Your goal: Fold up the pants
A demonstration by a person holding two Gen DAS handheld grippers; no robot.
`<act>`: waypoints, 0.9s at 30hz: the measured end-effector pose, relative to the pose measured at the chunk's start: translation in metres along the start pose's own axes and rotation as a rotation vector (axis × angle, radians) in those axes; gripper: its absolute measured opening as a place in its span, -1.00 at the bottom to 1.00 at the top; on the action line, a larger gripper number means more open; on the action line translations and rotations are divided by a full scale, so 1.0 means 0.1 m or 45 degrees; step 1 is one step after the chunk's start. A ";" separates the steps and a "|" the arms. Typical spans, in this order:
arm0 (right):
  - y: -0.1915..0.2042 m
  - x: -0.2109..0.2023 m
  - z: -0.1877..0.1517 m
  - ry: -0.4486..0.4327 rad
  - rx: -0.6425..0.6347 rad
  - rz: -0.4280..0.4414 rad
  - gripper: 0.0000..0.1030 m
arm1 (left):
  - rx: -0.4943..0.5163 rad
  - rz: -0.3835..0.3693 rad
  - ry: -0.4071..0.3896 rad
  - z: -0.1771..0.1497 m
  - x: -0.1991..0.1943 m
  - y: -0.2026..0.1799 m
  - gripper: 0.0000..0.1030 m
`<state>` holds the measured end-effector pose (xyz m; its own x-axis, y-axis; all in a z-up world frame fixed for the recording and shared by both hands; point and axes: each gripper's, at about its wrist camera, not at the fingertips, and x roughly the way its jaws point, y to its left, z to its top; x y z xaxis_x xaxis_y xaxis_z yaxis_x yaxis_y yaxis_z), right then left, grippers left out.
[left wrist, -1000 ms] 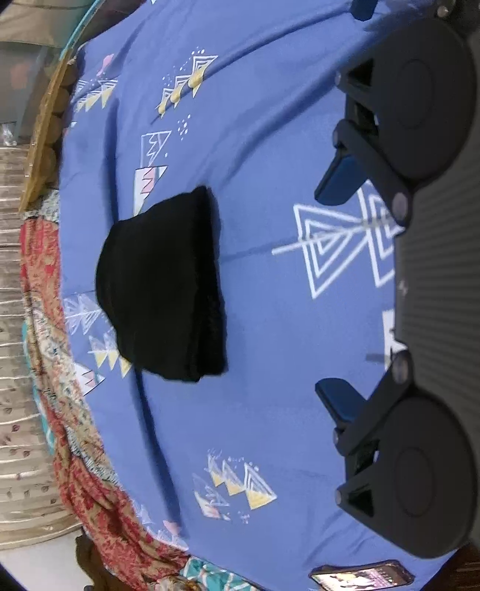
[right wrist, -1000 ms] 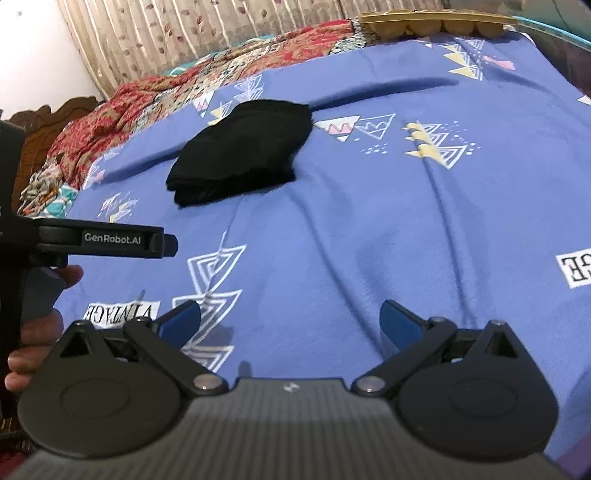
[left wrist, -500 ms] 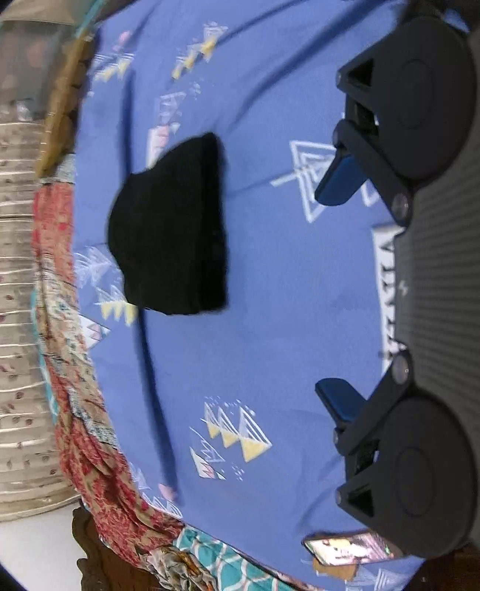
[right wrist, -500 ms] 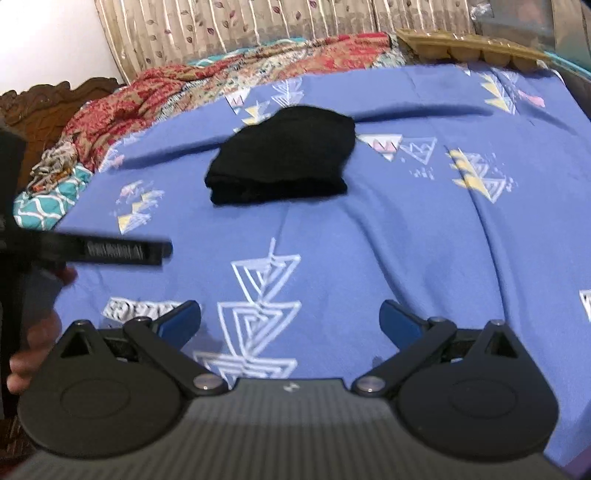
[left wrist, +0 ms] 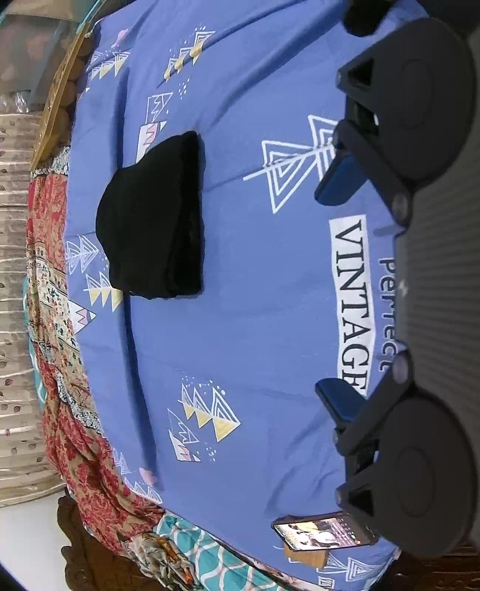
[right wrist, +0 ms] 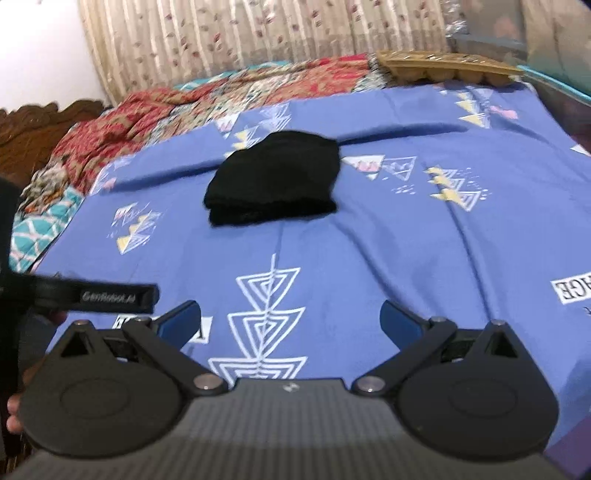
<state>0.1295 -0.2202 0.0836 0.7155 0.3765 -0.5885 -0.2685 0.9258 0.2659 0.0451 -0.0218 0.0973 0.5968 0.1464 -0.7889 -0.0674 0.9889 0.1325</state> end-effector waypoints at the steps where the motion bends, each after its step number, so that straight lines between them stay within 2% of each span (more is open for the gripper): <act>1: -0.01 -0.02 -0.01 -0.008 0.012 -0.006 1.00 | 0.007 0.003 -0.005 -0.01 -0.02 -0.01 1.00; 7: -0.03 -0.05 -0.04 -0.026 0.066 -0.006 1.00 | 0.033 0.014 -0.013 -0.03 -0.08 -0.06 1.00; 15: -0.02 0.00 -0.08 0.012 0.093 0.020 1.00 | 0.054 0.027 0.007 -0.05 -0.05 -0.08 1.00; 27: -0.02 0.13 -0.10 0.066 0.103 0.053 1.00 | 0.112 0.152 -0.010 -0.02 0.07 -0.12 0.99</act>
<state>0.1328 -0.2174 0.0681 0.6699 0.4175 -0.6139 -0.2428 0.9046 0.3503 0.0488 -0.0324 0.0891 0.5952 0.2625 -0.7595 -0.0684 0.9582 0.2777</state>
